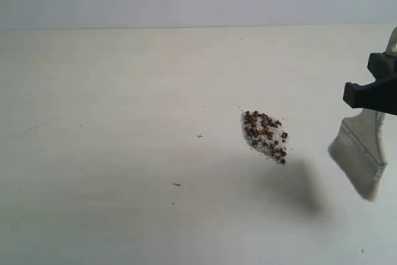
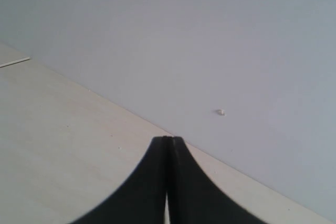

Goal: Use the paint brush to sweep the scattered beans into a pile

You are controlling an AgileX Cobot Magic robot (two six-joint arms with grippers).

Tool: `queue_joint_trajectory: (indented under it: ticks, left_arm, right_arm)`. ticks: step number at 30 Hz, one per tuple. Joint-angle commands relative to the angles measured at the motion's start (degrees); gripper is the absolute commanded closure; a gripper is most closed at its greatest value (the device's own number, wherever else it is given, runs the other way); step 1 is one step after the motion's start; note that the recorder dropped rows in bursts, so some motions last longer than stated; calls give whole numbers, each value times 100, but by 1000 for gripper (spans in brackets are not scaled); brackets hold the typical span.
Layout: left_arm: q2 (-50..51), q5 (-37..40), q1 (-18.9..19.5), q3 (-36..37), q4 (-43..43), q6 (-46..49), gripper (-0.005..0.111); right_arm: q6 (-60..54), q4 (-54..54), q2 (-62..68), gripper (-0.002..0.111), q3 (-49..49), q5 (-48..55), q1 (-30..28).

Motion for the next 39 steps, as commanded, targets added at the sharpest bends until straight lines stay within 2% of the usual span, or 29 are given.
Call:
queue_joint_trajectory:
  ticks: [1,7,11,25,29,33,39]
  left_arm:
    - [-41,10,7,19,45,7,107]
    - [-41,10,7,19,45,7,107]
    - [-41,10,7,19,45,7,107]
    - [-41,10,7,19,45,18,107]
    - [-41,10,7,19,45,18,107]
    - [-41,10,7,19,45,18,107]
    - [-41,10,7,19,45,18,107]
  right_arm:
    - [-29,-7,-57,108,5,-68,-22]
    - [-292,-47,-57,108,5,-305,-22]
    - [-3331,-34,-57,108,5,-944,-22]
    - [-3382,-188,-57,108,5,-1291,-22]
    - [-4913,170,-57,108,5,-1641,-22]
    - [-5247,353,-57,108,5,-1907,-22]
    - [-5608,159,-57,108,5,-1714,-22]
